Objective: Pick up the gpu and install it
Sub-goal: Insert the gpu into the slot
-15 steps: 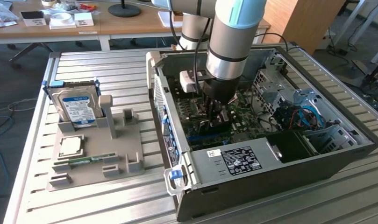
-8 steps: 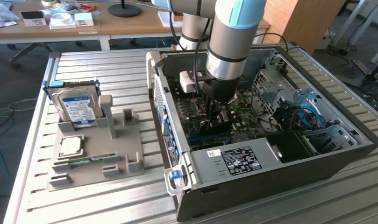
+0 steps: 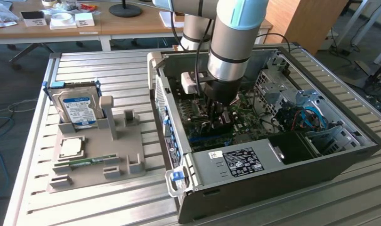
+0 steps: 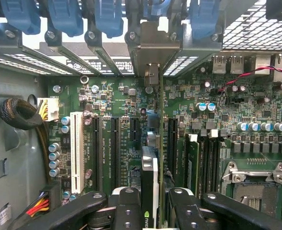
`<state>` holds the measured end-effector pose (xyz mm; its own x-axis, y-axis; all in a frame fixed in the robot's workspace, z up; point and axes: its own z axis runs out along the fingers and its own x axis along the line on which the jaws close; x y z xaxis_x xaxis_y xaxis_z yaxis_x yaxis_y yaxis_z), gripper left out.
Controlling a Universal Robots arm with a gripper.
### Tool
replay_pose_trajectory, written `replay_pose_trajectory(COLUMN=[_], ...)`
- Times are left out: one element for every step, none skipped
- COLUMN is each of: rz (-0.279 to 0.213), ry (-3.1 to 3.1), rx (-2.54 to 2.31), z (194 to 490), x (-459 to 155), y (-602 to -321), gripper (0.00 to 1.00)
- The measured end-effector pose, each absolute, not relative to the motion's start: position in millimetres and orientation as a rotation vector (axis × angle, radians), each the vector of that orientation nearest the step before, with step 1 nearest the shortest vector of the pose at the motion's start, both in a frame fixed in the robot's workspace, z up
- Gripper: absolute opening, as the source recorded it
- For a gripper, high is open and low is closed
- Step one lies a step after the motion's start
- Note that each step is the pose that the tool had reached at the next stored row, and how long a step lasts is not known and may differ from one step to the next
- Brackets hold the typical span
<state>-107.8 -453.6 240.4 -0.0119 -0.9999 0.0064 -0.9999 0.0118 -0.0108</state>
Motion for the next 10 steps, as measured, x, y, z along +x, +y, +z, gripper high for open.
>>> replay_pose_trajectory(rz=[-0.019,-0.019,-0.019,-0.019,-0.019,-0.019,-0.019,-0.019,-0.019,-0.019], ry=[2.232,2.232,2.232,2.232,2.232,2.232,2.232,2.232,2.232,2.232], rx=[-2.206,-2.206,-2.206,-2.206,-2.206,-2.206,-2.206,-2.206,-2.206,-2.206], z=[240.3,240.2,240.2,240.2,240.3,240.3,240.3,240.1,239.9,239.5], x=[-108.2,-108.7,-109.1,-109.4,-109.8,-110.3,-110.6,-110.8,-110.9,-111.1], y=[-453.6,-453.6,-453.6,-453.6,-453.6,-453.6,-453.6,-453.6,-453.7,-453.7], gripper=[0.27,0.27,0.27,0.27,0.27,0.27,0.27,0.27,0.27,0.27])
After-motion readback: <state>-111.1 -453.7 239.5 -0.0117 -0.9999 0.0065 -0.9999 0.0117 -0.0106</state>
